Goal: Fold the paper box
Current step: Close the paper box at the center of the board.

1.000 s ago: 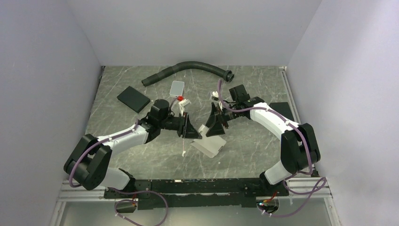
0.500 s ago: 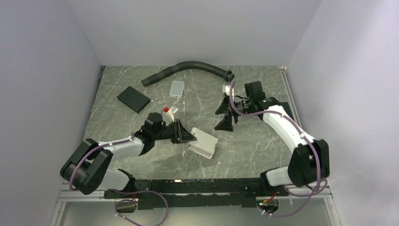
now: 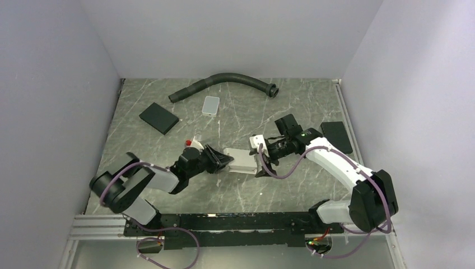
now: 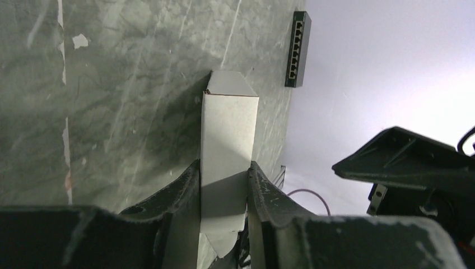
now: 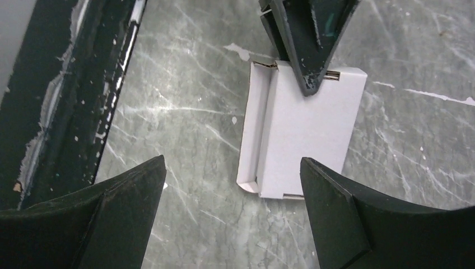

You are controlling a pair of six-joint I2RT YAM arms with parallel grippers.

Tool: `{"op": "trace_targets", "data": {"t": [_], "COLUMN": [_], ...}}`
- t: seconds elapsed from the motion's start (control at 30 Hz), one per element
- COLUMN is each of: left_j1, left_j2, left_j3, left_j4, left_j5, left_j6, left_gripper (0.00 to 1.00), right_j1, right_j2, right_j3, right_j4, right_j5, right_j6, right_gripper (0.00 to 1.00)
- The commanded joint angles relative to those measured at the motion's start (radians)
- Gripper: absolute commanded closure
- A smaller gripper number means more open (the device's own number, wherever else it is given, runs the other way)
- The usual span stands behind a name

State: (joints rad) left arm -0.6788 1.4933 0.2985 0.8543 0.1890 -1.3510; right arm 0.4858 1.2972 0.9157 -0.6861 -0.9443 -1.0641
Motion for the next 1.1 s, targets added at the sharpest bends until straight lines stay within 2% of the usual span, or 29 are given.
{"op": "trace_targets", "data": {"t": [0.0, 0.13, 0.2, 0.3, 0.4, 0.47, 0.63, 0.67, 0.73, 0.83, 0.87, 0.9, 0.97, 1.0, 1.07], "left_j1": [-0.035, -0.044, -0.046, -0.045, -0.046, -0.046, -0.046, -0.045, -0.045, -0.044, -0.044, -0.043, -0.041, -0.037, -0.021], "left_j2": [0.133, 0.277, 0.323, 0.304, 0.214, 0.124, -0.195, -0.271, -0.405, -0.543, -0.555, -0.551, -0.496, -0.446, -0.31], "left_j3": [0.039, 0.03, -0.003, -0.055, -0.076, -0.07, -0.043, -0.038, -0.031, -0.002, 0.014, 0.053, 0.137, 0.185, 0.285], "left_j4": [0.159, 0.305, 0.355, 0.348, 0.23, 0.105, -0.384, -0.51, -0.636, -0.672, -0.636, -0.622, -0.635, -0.639, -0.656], "left_j5": [-0.105, -0.029, -0.009, -0.02, -0.037, -0.045, -0.127, -0.154, -0.185, -0.227, -0.211, -0.199, -0.177, -0.151, -0.044], "left_j6": [-0.061, -0.104, -0.119, -0.11, -0.064, -0.025, 0.096, 0.132, 0.2, 0.393, 0.49, 0.594, 0.758, 0.836, 0.965], "left_gripper": [0.86, 0.68, 0.54, 0.4, 0.3, 0.29, 0.26, 0.25, 0.24, 0.25, 0.23, 0.22, 0.12, 0.1, 0.1], "right_j1": [0.021, 0.032, 0.038, 0.047, 0.055, 0.057, 0.057, 0.056, 0.052, 0.026, 0.008, -0.01, -0.053, -0.074, -0.107], "right_j2": [0.012, 0.008, 0.013, 0.023, 0.032, 0.037, 0.032, 0.029, 0.022, 0.012, 0.011, 0.01, 0.013, 0.013, 0.014], "right_j3": [-0.012, -0.051, -0.063, -0.067, -0.068, -0.066, -0.055, -0.052, -0.042, -0.029, -0.021, -0.011, 0.008, 0.014, 0.021], "right_j4": [0.007, 0.048, 0.058, 0.061, 0.06, 0.058, 0.026, 0.011, -0.032, -0.092, -0.116, -0.136, -0.169, -0.174, -0.156], "right_j5": [0.062, 0.097, 0.105, 0.113, 0.119, 0.118, 0.108, 0.105, 0.087, 0.047, 0.028, 0.009, -0.02, -0.029, -0.03], "right_j6": [-0.097, -0.113, -0.126, -0.137, -0.139, -0.14, -0.158, -0.17, -0.213, -0.267, -0.28, -0.286, -0.282, -0.26, -0.189], "right_gripper": [0.07, 0.06, 0.05, 0.05, 0.05, 0.05, 0.05, 0.05, 0.05, 0.06, 0.06, 0.07, 0.09, 0.12, 0.26]}}
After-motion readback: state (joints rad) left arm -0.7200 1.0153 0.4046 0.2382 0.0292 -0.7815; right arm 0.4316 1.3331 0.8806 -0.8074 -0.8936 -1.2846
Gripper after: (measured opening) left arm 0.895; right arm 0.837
